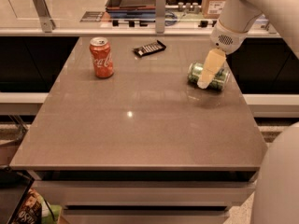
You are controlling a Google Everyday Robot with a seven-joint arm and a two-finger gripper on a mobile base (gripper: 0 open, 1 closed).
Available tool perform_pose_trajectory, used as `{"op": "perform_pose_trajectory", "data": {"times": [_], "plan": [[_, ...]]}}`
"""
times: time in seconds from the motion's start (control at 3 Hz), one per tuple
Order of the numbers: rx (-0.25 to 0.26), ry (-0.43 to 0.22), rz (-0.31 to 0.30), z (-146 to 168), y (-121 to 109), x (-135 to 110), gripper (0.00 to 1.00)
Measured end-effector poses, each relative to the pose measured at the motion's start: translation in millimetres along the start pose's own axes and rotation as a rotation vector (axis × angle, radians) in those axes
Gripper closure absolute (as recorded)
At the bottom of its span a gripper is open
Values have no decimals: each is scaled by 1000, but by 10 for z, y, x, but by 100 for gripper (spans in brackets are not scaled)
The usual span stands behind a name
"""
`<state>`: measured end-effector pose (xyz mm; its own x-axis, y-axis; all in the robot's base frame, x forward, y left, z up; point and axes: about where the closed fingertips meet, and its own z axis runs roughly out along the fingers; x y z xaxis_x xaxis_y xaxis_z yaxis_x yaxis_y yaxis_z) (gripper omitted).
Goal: Place green can upright
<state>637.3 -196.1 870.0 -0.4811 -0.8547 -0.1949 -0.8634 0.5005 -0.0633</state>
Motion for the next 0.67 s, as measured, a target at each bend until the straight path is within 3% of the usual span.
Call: {"op": "perform_pose_trajectory", "data": {"times": [0.33,0.67], "plan": [[-15,12,5,81,8,-8,0],[-23,85,15,273,59,-15,0]]}}
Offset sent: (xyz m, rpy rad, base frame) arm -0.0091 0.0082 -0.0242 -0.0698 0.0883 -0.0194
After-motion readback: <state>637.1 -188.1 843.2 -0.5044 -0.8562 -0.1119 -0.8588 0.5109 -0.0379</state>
